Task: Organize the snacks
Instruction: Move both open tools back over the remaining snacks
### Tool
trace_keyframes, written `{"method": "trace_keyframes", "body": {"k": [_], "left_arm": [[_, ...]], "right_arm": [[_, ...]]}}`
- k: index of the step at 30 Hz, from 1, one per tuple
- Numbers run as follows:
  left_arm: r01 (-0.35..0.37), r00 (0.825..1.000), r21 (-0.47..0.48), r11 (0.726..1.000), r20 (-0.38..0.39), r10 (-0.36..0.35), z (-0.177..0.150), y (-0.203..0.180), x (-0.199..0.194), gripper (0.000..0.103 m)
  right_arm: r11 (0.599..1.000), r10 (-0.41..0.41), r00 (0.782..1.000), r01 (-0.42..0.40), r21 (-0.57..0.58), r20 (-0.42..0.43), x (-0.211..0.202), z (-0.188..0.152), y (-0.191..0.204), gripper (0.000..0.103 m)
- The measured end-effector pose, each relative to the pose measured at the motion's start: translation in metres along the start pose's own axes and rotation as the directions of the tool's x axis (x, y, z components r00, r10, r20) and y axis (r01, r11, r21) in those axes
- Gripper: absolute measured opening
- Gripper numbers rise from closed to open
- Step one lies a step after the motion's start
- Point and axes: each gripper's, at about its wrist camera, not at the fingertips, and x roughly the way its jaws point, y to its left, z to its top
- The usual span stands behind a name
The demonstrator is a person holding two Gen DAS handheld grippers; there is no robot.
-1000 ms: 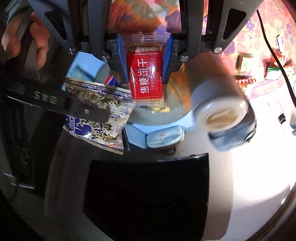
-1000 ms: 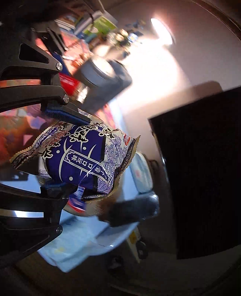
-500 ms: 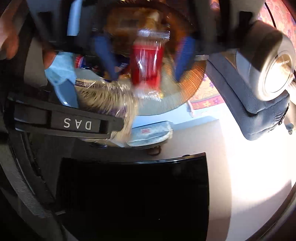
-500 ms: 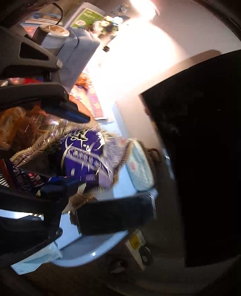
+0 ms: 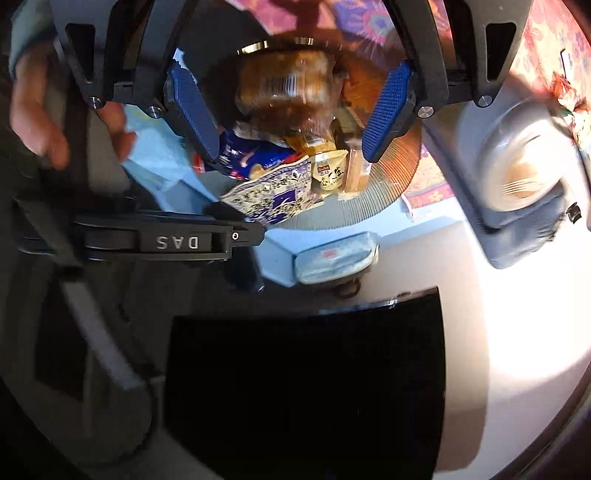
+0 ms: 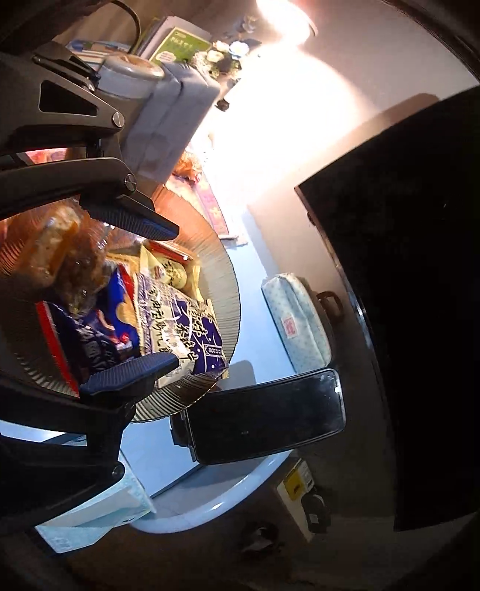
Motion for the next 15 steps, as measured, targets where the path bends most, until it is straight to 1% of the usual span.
{"method": "trace_keyframes", "body": {"k": [3, 4, 8, 10, 13, 15], "left_arm": [[0.054, 0.997, -0.002, 0.999, 0.050, -0.053, -0.004, 0.011, -0.036, 0.078], [0.052, 0.997, -0.001, 0.999, 0.065, -0.052, -0.005, 0.014, -0.048, 0.078], [-0.016, 0.992, 0.032, 0.999, 0.127, 0.012, -0.011, 0.033, -0.096, 0.079], [-0.052, 0.987, 0.024, 0.998, 0.151, 0.048, -0.014, 0.048, -0.119, 0.079], [-0.090, 0.979, -0.024, 0.996, 0.181, 0.093, -0.017, 0.078, -0.151, 0.081], [-0.120, 0.969, -0.078, 0.990, 0.206, 0.134, -0.020, 0.103, -0.175, 0.083]], "right_arm": [[1.000, 0.007, 1.000, -0.006, -0.012, 0.030, -0.016, -0.004, 0.007, 0.072], [1.000, 0.008, 0.999, -0.007, -0.017, 0.041, -0.020, -0.005, 0.009, 0.073], [0.999, 0.017, 0.998, -0.014, -0.051, 0.061, -0.036, -0.011, 0.025, 0.073], [0.997, 0.021, 0.998, -0.016, -0.072, 0.067, -0.045, -0.016, 0.035, 0.073], [0.994, 0.025, 0.997, -0.017, -0.112, 0.077, -0.058, -0.026, 0.051, 0.074], [0.990, 0.029, 0.996, -0.018, -0.137, 0.083, -0.066, -0.033, 0.063, 0.076]]}}
